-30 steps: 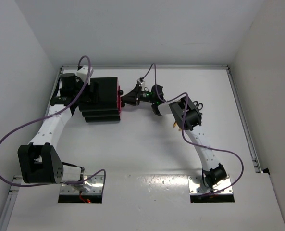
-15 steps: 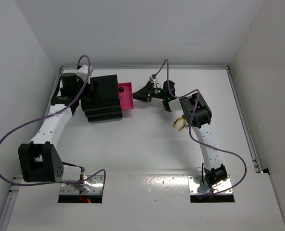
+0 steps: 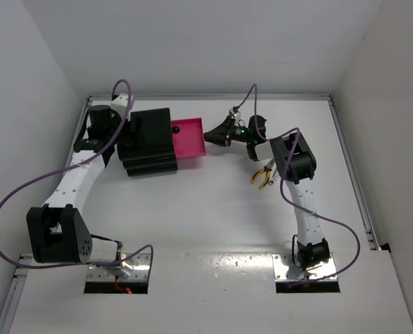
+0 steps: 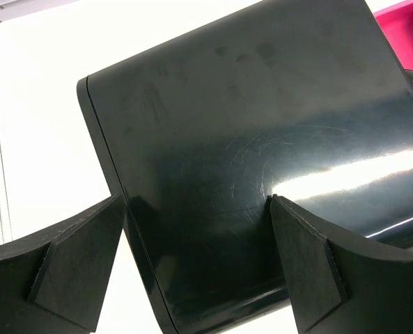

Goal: Sort the tools into containers

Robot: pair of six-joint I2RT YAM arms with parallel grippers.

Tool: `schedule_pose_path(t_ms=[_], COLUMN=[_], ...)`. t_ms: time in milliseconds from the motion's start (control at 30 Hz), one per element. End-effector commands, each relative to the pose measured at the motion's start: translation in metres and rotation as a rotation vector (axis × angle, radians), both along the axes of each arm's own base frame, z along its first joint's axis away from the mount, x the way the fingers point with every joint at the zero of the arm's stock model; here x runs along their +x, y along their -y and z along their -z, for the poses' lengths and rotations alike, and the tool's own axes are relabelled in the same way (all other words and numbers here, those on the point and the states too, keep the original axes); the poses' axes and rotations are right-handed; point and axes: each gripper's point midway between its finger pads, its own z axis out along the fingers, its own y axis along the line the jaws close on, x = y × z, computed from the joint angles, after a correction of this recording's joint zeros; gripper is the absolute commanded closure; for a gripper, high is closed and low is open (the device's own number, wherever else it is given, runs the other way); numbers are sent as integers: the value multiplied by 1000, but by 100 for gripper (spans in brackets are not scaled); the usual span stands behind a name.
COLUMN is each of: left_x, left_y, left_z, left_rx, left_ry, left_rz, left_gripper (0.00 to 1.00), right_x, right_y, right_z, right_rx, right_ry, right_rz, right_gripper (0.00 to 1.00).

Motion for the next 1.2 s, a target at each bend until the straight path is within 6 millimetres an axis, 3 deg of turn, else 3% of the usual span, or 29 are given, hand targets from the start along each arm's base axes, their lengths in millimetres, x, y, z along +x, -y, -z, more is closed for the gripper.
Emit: schedule_pose_path(t_ms=[0, 400, 467, 500, 600, 700, 800, 967, 1167], left_x=[2, 3, 3, 4, 4, 4, 4, 5, 5], left_y=[-2, -1, -1, -1, -1, -1, -1, 1, 5], left_z=[1, 4, 4, 0, 0, 0, 0, 4, 4], left_rx=[10, 6, 6, 5, 5, 5, 5, -7, -7], left_ry=[-14, -23, -23, -14, -14, -14, -14, -24, -24], left_rz=[-20, -13, -12, -12, -12, -12, -12, -9, 0], left_gripper=[9, 9, 9, 9, 9, 9, 9, 9, 9], right_x=[19, 23, 23, 23, 23, 24, 24, 23, 18], right_y=[23, 43, 43, 43, 43, 43, 43, 61, 67], right_z=[-54, -42, -42, -42, -36, -33, -36, -43, -35], right_rx=[30, 8, 8, 8, -5, -18, -18, -59, -92], right_ry=[202, 189, 189, 189, 163, 165, 165, 205, 185], right_rz=[80, 102, 102, 102, 102, 102, 102, 126, 120], right_gripper=[96, 94, 79, 63, 45, 35, 34, 33, 31])
